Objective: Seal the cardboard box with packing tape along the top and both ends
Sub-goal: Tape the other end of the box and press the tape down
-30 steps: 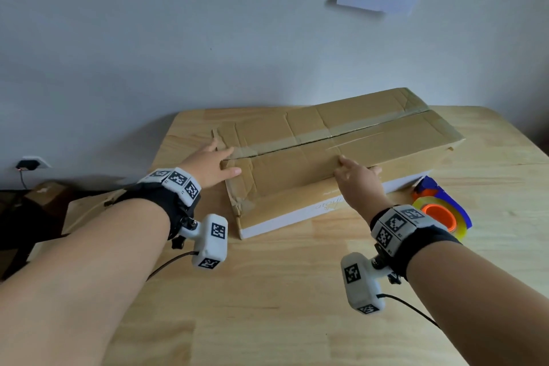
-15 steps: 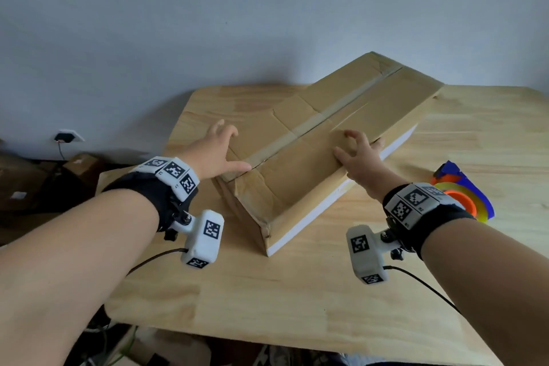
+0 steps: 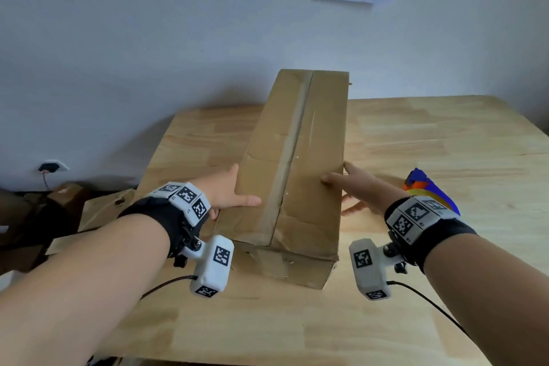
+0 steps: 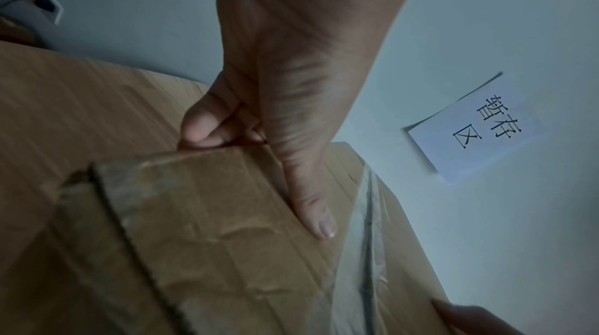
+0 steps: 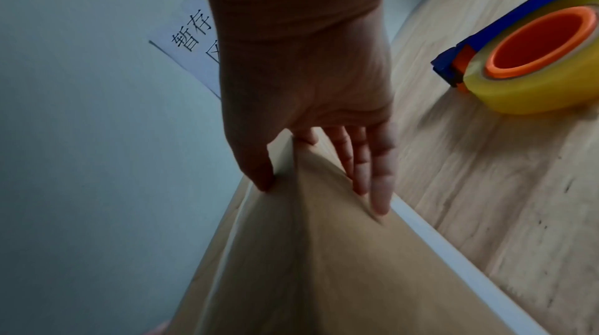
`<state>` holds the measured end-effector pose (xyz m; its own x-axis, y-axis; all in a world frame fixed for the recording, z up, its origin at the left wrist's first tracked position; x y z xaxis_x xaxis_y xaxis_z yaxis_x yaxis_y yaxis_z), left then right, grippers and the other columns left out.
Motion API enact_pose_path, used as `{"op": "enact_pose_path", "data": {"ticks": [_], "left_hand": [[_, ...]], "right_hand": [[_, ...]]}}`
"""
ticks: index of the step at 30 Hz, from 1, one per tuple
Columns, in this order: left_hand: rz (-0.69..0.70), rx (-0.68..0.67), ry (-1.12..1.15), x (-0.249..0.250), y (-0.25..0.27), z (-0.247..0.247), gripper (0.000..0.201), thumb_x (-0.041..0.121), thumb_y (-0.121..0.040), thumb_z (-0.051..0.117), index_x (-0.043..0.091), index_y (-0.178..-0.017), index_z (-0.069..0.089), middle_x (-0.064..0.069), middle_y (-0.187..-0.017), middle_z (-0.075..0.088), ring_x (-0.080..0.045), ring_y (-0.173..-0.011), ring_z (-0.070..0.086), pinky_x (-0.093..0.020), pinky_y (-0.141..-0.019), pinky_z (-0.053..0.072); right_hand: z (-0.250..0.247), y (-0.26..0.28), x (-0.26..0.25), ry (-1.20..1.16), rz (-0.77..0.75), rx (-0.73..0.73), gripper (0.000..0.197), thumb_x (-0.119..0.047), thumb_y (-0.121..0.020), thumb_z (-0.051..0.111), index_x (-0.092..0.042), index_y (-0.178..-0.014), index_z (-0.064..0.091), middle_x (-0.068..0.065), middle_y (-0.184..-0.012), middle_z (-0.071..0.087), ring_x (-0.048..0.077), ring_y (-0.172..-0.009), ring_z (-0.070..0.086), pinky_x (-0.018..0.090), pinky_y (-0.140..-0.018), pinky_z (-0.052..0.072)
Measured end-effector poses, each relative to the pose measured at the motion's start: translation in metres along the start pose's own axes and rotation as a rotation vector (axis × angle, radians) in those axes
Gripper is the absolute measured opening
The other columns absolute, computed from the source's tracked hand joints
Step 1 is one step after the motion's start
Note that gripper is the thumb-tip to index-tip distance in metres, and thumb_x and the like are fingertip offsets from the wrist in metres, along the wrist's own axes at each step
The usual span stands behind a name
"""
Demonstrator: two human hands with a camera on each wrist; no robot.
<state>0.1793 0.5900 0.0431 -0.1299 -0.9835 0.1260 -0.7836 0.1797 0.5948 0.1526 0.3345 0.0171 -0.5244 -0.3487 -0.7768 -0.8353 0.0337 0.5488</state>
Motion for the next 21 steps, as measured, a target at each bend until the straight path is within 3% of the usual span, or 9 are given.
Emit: {"op": "enact_pose_path", "data": {"ticks": [2,4,6,8,12,15,16,19,21], "left_hand": [[-0.018,-0.005,0.015,-0.001,0.000,0.002,0.117,0.073,-0.074,0.052,0.018,-0.146,-0.022,-0.016,-0.111,0.065,-0.018,-0.051,0.064,-0.037,-0.067,0.060],[-0.043,-0.002,0.055,-0.001,0.002,0.003,0.116,0.072,-0.076,0.051,0.019,-0.145,-0.027,-0.016,-0.102,0.068,-0.018,-0.051,0.064,-0.035,-0.066,0.059],[-0.062,0.029,0.078,0.000,0.002,-0.001,0.114,0.071,-0.079,0.049,0.018,-0.144,-0.028,-0.014,-0.083,0.070,-0.018,-0.051,0.064,-0.033,-0.065,0.059],[-0.085,0.077,0.109,-0.001,0.001,-0.005,0.108,0.069,-0.082,0.046,0.019,-0.144,-0.027,-0.009,-0.070,0.065,-0.017,-0.049,0.063,-0.034,-0.064,0.059],[-0.117,0.167,0.224,0.001,0.000,-0.008,0.098,0.064,-0.085,0.046,0.023,-0.149,-0.017,-0.012,-0.098,0.064,-0.020,-0.052,0.062,-0.033,-0.057,0.058],[-0.095,0.255,0.315,0.013,-0.003,-0.009,0.089,0.056,-0.090,0.046,0.021,-0.151,-0.008,-0.010,-0.097,0.062,-0.019,-0.054,0.059,-0.029,-0.049,0.052],[-0.072,0.290,0.353,0.021,-0.004,-0.009,0.084,0.053,-0.092,0.045,0.019,-0.151,-0.004,-0.011,-0.099,0.062,-0.021,-0.061,0.061,-0.030,-0.054,0.053],[-0.006,0.370,0.479,0.042,-0.010,-0.006,0.071,0.043,-0.096,0.044,0.017,-0.151,0.007,-0.015,-0.141,0.045,-0.031,-0.114,0.055,-0.037,-0.087,0.048],[-0.001,0.395,0.489,0.048,-0.014,-0.009,0.065,0.039,-0.098,0.042,0.016,-0.151,0.012,-0.014,-0.148,0.037,-0.032,-0.123,0.048,-0.035,-0.088,0.045]], "right_hand": [[0.000,-0.001,-0.004,0.000,0.011,-0.009,0.041,-0.031,-0.089,0.061,-0.023,-0.125,0.043,0.007,-0.118,0.055,0.031,-0.100,0.059,0.040,-0.063,0.059],[-0.005,-0.006,-0.023,0.030,-0.077,0.041,0.048,-0.026,-0.088,0.064,-0.016,-0.131,0.043,0.009,-0.114,0.058,0.028,-0.094,0.063,0.037,-0.057,0.058],[-0.011,-0.010,-0.043,0.069,-0.175,0.109,0.057,-0.020,-0.087,0.066,-0.012,-0.136,0.037,0.009,-0.111,0.059,0.023,-0.091,0.062,0.037,-0.063,0.058],[-0.009,-0.014,-0.051,0.098,-0.217,0.134,0.062,-0.016,-0.085,0.068,-0.009,-0.137,0.035,0.010,-0.120,0.056,0.022,-0.098,0.059,0.039,-0.082,0.055],[-0.003,-0.008,-0.047,0.012,-0.242,0.100,0.061,-0.007,-0.086,0.064,-0.009,-0.140,0.036,0.011,-0.135,0.049,0.019,-0.105,0.053,0.030,-0.083,0.048],[-0.015,-0.001,-0.032,0.265,-0.172,0.177,0.057,-0.022,-0.093,0.057,-0.010,-0.143,0.031,0.015,-0.132,0.052,0.027,-0.110,0.055,0.036,-0.088,0.049],[-0.023,0.002,-0.027,0.372,-0.135,0.247,0.054,-0.029,-0.095,0.053,-0.007,-0.140,0.032,0.016,-0.129,0.053,0.030,-0.111,0.055,0.038,-0.088,0.048],[-0.043,0.005,-0.014,0.465,-0.116,0.397,0.043,-0.037,-0.099,0.041,-0.004,-0.126,0.042,0.018,-0.117,0.060,0.035,-0.105,0.058,0.037,-0.079,0.046],[-0.047,0.002,-0.008,0.420,-0.148,0.389,0.044,-0.036,-0.100,0.038,-0.005,-0.130,0.042,0.017,-0.118,0.061,0.034,-0.105,0.058,0.036,-0.080,0.044]]}}
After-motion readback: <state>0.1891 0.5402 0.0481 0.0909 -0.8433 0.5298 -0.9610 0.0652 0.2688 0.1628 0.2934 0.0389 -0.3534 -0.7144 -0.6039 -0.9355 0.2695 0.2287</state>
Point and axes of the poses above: each hand's wrist, its own y-axis away from the middle knuckle, its own z-axis out of the palm, x = y × z, the point moved 10 cm from there along -y, towards the middle knuckle
